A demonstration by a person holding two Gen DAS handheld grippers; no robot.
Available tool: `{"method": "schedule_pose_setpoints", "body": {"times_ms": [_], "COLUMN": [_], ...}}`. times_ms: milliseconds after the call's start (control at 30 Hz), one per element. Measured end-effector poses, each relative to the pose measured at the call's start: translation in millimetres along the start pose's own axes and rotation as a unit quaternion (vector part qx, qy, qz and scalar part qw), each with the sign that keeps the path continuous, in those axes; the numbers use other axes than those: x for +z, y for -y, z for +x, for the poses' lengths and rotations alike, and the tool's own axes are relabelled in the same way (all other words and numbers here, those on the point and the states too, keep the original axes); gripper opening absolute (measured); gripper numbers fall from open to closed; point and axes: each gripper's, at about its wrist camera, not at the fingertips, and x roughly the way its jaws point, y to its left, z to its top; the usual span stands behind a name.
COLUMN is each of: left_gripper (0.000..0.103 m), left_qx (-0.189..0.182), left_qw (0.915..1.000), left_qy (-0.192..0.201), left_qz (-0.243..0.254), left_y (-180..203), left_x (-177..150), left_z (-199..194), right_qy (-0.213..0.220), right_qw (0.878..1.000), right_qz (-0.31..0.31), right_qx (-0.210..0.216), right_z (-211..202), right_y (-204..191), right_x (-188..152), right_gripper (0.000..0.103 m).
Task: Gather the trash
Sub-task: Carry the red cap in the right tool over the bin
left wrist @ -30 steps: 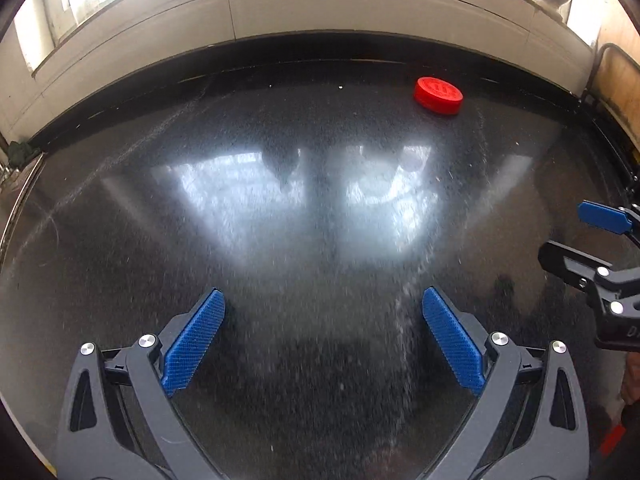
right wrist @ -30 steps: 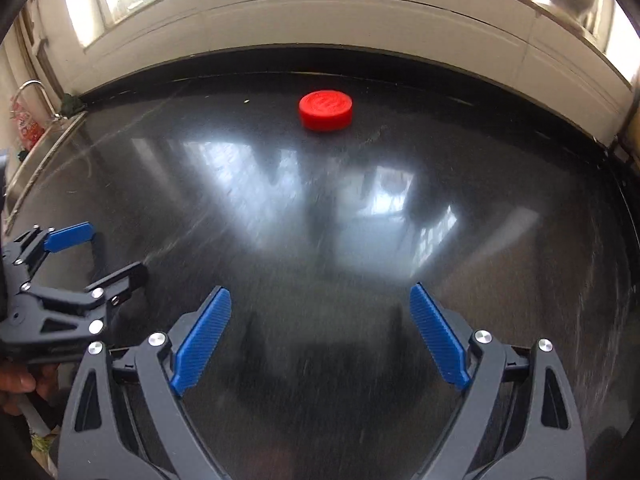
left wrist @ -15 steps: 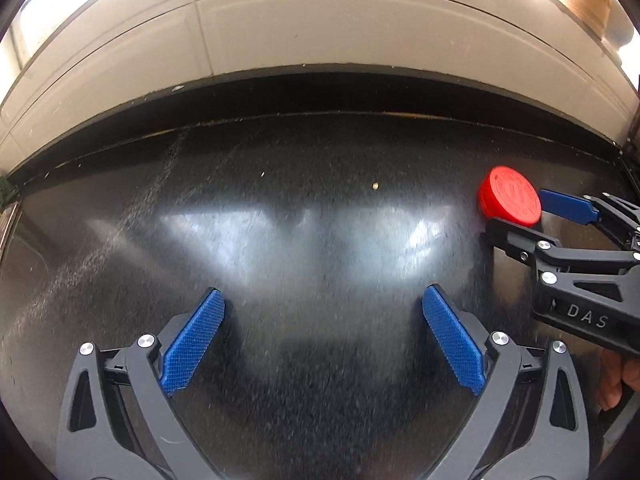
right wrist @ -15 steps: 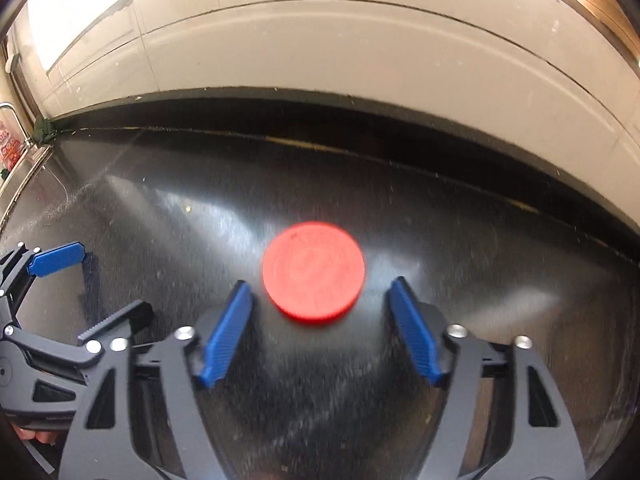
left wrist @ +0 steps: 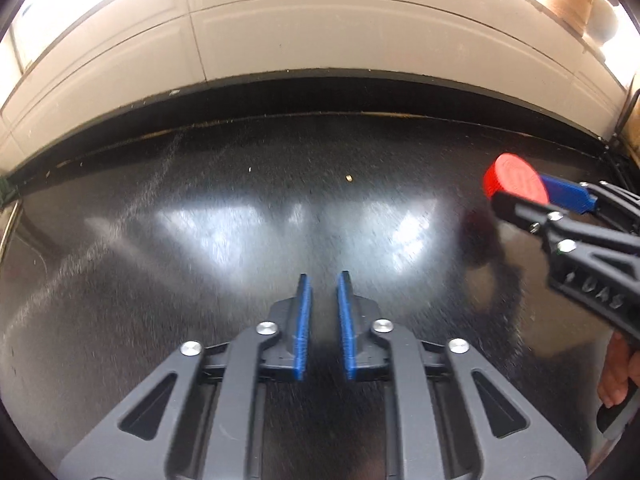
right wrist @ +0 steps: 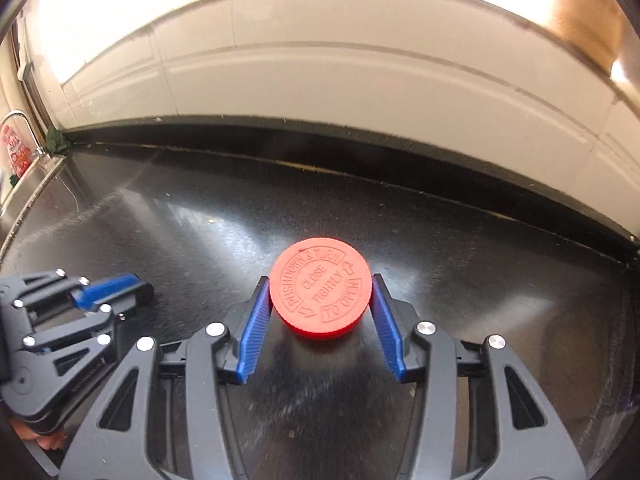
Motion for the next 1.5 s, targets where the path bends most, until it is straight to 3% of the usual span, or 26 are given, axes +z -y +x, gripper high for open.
{"method": "schedule_pose_setpoints", "body": {"times_ms": [600,767,967,1200,1333,1500], "left_gripper": [0.011,0.011,0.011,0.012,0.012,0.012], "left_qx": [0.010,0.032,0.072,0.151,0.200,0.250], "left_qw": [0.9992,0.9974,0.9909,0.9713,0.9520,0.9219], "left_qy": [0.039,0.058,0.067,0.073,0.072,0.057], "left_qz": [-0.008,-0.031,-0.092,-0.169,-0.221,-0.290], "left_y": [-10.0,-38.6,-109.9,-205.3,-255.8,-306.1], "left_x": [-67.2,-96.6,-144.7,-229.5,-292.3,-373.4], "left_z": [-103.4,-140.5,-184.2,-246.7,-282.6,-320.1], "right_qy": [0.051,0.063,0.075,0.073,0.059,0.028], "right_qw": [0.998,0.996,0.989,0.970,0.952,0.924], "right_qz": [-0.021,-0.046,-0.091,-0.156,-0.194,-0.245], "right_qx": [0.014,0.041,0.090,0.172,0.227,0.294], "right_z": [-133.1,-153.9,-174.1,-187.8,-191.1,-193.7], "right_y": [-38.3,-83.1,-161.1,-283.0,-363.4,-460.3], "right_x": [-52.7,-58.8,-68.1,-88.2,-113.2,-156.1], "right_gripper": [0.049,0.049,0.049,0.049,0.049,0.049]}}
